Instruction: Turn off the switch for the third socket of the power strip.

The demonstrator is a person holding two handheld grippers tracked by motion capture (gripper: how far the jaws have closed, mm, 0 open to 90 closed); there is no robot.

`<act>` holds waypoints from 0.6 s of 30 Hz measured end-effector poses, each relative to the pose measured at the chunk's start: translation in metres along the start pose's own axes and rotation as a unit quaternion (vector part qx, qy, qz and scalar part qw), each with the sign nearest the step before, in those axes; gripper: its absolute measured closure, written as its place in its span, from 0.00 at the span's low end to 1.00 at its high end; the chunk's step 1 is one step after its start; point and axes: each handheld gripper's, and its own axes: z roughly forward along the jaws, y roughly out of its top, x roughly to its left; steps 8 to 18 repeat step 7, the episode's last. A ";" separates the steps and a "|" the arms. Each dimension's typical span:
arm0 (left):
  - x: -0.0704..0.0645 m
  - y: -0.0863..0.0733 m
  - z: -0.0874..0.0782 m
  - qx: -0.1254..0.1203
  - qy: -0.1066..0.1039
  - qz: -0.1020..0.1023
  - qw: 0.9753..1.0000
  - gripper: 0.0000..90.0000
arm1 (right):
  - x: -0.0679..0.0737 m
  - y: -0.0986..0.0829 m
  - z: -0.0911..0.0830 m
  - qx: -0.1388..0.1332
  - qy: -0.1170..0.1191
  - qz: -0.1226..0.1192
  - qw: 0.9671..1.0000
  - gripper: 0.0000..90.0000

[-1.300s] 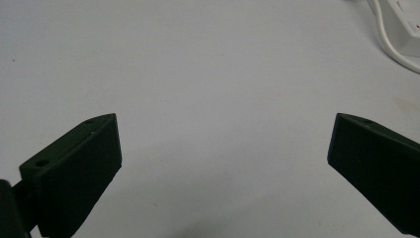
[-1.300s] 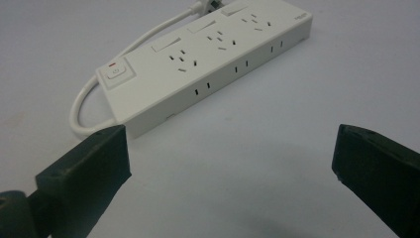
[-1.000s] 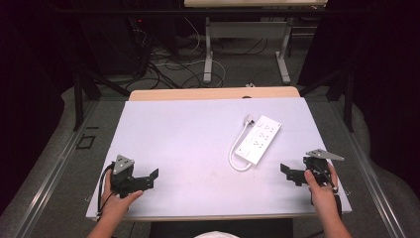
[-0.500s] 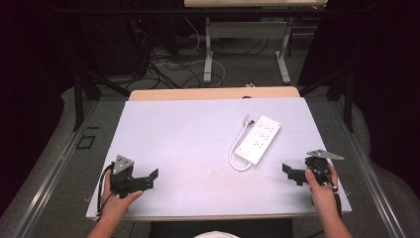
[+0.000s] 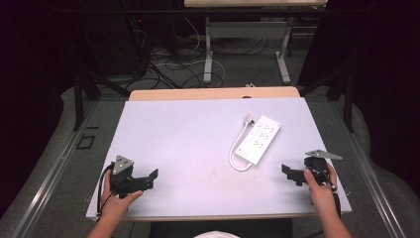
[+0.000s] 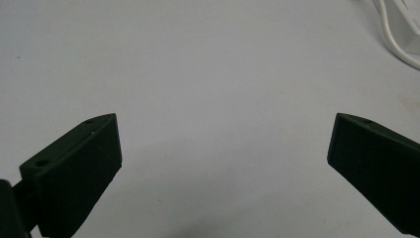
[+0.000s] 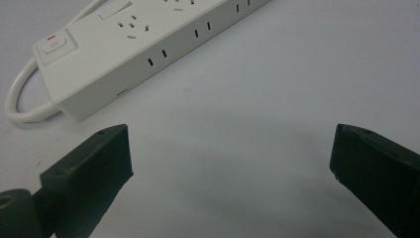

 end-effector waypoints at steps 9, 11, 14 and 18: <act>0.000 0.001 0.001 0.002 -0.001 -0.001 1.000 0.00 | 0.001 0.000 0.001 0.002 0.002 0.006 1.000 0.03; 0.000 0.001 0.001 0.002 -0.001 -0.001 1.000 0.00 | 0.001 0.000 0.001 0.002 0.002 0.006 1.000 0.03; 0.000 0.001 0.001 0.002 -0.001 -0.001 1.000 0.00 | 0.001 0.000 0.001 0.002 0.002 0.006 1.000 0.03; 0.000 0.001 0.001 0.002 -0.001 -0.001 1.000 0.00 | 0.001 0.000 0.001 0.002 0.002 0.006 1.000 0.03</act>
